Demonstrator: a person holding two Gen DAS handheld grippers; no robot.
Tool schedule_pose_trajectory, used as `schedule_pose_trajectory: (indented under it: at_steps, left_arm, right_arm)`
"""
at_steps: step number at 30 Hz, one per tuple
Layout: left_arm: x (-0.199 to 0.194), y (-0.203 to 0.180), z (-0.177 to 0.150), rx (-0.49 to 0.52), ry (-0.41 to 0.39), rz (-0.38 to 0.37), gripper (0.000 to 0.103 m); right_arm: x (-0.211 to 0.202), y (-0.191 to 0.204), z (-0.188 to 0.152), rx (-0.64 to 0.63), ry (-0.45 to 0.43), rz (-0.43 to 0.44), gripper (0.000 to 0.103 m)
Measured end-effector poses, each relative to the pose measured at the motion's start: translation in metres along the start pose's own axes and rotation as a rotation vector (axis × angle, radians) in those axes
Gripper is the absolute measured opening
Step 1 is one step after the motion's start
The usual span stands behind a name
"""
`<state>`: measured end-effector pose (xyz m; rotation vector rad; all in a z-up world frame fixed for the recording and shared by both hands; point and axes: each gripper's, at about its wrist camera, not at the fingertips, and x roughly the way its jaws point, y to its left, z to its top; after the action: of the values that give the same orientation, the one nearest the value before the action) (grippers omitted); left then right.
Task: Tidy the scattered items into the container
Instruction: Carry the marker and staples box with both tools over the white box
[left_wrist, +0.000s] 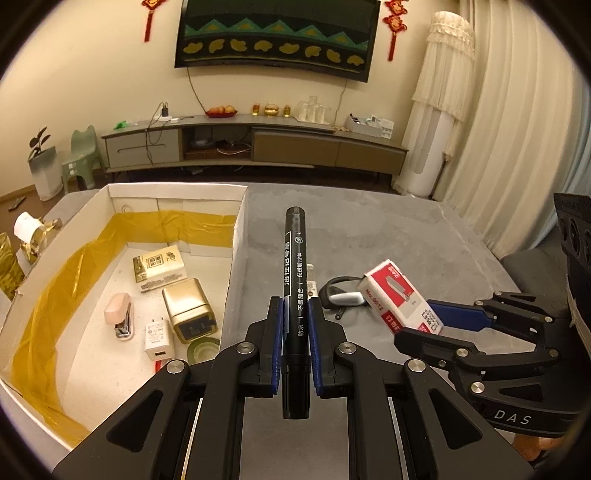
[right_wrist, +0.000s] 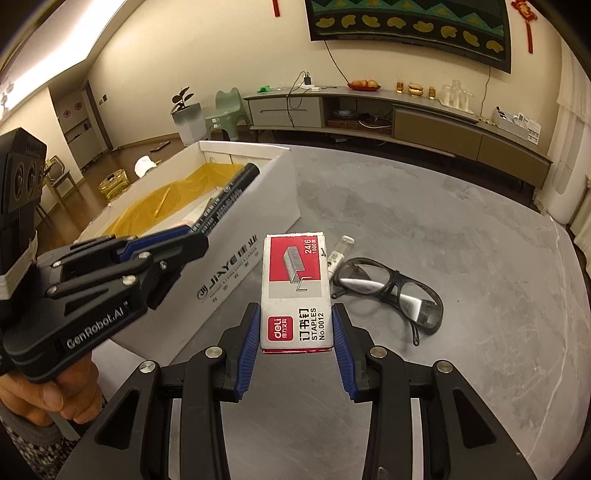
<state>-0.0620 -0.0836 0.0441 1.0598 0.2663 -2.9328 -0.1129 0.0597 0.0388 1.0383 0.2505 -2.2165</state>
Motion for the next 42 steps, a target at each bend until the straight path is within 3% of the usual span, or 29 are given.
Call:
schedule_pose_trajectory:
  at_steps: [10, 19, 42]
  left_arm:
    - [-0.028, 0.014, 0.004, -0.036, -0.039, -0.033, 0.013]
    - [-0.039, 0.052, 0.007, -0.103, -0.058, 0.001, 0.013]
    - [-0.046, 0.097, 0.002, -0.187, -0.067, 0.048, 0.013]
  right_arm:
    - [0.000, 0.025, 0.014, -0.018, -0.032, 0.015, 0.040]
    - [0.000, 0.045, 0.020, -0.032, -0.053, 0.025, 0.040]
    - [0.012, 0.104, 0.045, -0.071, -0.092, 0.070, 0.040]
